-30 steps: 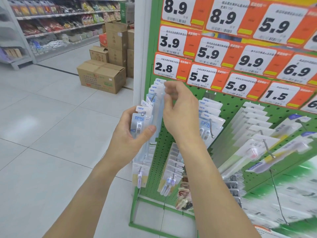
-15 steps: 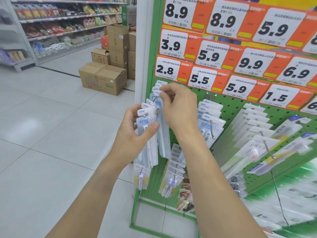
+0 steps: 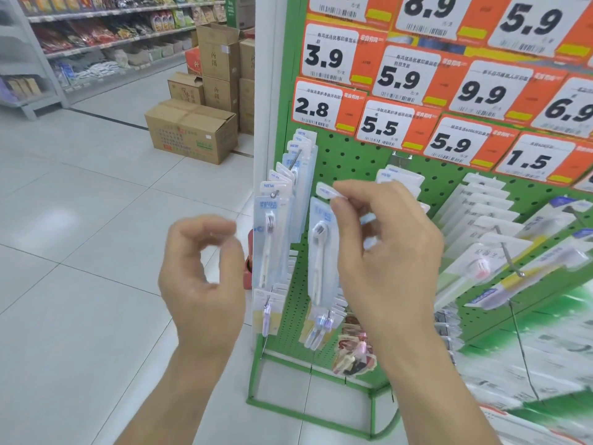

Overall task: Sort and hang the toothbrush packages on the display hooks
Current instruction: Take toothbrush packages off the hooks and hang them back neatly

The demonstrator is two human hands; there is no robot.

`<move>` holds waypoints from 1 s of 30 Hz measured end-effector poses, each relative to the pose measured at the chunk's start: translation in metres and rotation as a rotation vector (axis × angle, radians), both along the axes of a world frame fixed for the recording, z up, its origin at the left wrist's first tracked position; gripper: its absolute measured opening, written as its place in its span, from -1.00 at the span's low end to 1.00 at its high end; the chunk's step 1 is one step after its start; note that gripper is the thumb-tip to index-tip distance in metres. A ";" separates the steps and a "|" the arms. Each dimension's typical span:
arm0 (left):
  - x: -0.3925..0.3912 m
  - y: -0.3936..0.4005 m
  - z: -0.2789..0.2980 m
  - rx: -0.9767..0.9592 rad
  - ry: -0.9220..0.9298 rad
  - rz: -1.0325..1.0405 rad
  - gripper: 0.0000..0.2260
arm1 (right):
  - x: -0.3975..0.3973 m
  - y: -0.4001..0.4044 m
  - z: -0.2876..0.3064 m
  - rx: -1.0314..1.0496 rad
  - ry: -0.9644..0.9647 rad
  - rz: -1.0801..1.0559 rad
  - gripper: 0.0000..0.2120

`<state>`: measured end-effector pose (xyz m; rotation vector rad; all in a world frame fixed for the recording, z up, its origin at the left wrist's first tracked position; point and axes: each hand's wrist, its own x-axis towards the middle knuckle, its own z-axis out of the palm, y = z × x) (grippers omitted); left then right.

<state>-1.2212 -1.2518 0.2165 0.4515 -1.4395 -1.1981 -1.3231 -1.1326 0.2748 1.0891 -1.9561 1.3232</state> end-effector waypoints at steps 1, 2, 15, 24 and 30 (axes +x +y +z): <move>0.007 0.010 -0.004 0.019 0.001 -0.044 -0.83 | 0.005 0.008 -0.006 -0.013 -0.019 0.034 -0.91; 0.012 0.018 -0.009 0.038 -0.050 -0.111 -0.85 | 0.011 0.015 -0.013 -0.019 -0.052 0.072 -0.91; 0.022 0.049 -0.066 0.528 -0.499 -0.786 -0.74 | 0.019 0.040 -0.109 -0.110 -0.848 0.201 -0.89; 0.023 0.053 -0.085 0.876 -0.394 -0.713 -0.71 | 0.028 0.080 -0.147 0.314 -1.234 0.423 -0.73; 0.018 0.055 -0.092 0.831 -0.416 -0.601 -0.67 | 0.031 0.094 -0.151 0.502 -1.299 0.560 -0.83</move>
